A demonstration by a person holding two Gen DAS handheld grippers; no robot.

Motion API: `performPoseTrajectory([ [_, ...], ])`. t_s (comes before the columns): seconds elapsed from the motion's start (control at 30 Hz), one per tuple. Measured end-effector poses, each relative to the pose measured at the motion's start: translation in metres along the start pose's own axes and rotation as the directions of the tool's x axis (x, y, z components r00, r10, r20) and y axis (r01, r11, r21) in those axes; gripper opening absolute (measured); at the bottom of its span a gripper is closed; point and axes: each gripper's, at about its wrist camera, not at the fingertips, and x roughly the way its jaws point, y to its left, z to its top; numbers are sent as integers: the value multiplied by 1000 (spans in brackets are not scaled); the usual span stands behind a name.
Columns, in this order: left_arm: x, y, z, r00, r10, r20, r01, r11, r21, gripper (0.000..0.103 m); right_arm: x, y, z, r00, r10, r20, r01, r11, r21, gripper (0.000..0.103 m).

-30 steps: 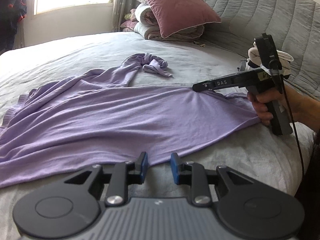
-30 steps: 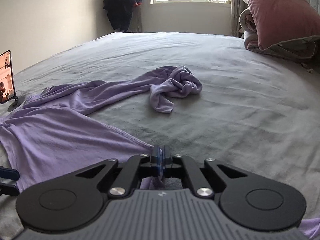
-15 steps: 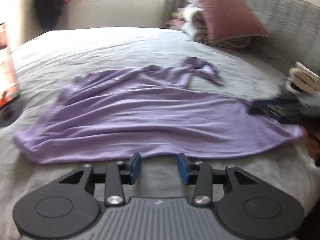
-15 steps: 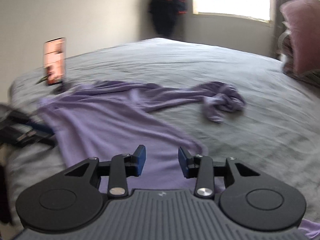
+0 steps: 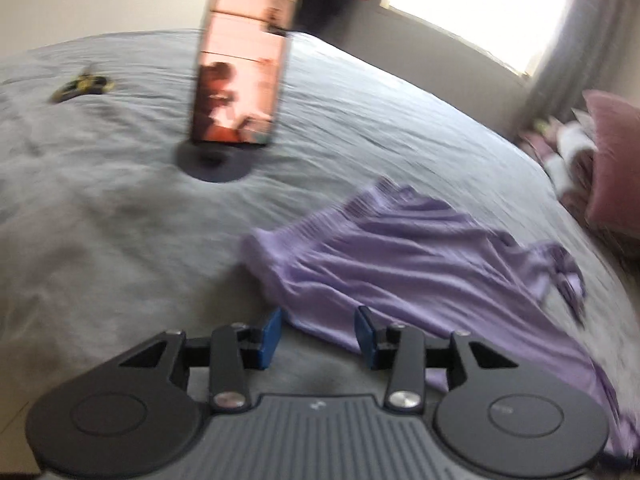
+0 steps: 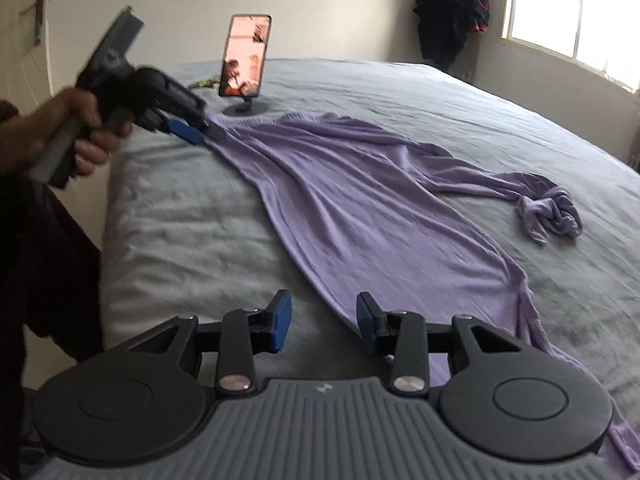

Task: Fold clothes

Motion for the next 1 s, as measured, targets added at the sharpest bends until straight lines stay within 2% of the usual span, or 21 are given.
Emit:
performPoseTrajectory([
  [0.17,8,7,3,998,59,19,-58,997,-53,40,8,2,-7,998,-60,9,61,997,-37,40],
  [0.27,11,10,5,996,79,27,-78,995,-62,36,11,6,-7,993,-115,4,115,991,-63,40],
  [0.3,12,11,5,996,84,28,-82,995,-62,33,11,6,-6,993,-118,-2,117,991,-69,35],
  [0.33,13,12,6,996,89,29,-87,994,-63,23,11,7,-5,993,-120,-8,119,990,-74,27],
  [0.37,14,13,7,995,94,29,-92,994,-64,16,11,7,-4,992,-123,-15,122,989,-81,3],
  [0.4,15,13,7,995,99,30,-97,993,-64,3,11,9,-3,992,-127,-27,124,988,-91,0],
  [0.47,15,16,9,994,106,30,-103,992,-67,3,9,12,0,990,-129,-49,123,987,-107,0],
  [0.63,2,21,15,994,97,45,-95,994,-48,2,-12,14,4,996,-57,-73,47,990,-131,0],
  [0.8,-8,24,20,993,116,5,-116,993,-24,2,-35,15,6,995,32,-91,-42,993,-109,0],
  [0.87,-13,25,22,991,137,1,-137,991,-10,1,-40,17,5,992,75,-101,-85,992,-93,0],
  [0.93,-18,25,23,982,188,26,-188,982,16,0,-43,21,3,989,102,-107,-110,991,-81,0],
  [1.0,-20,28,24,975,218,32,-219,975,29,0,-40,23,1,990,80,-118,-90,993,-78,0],
])
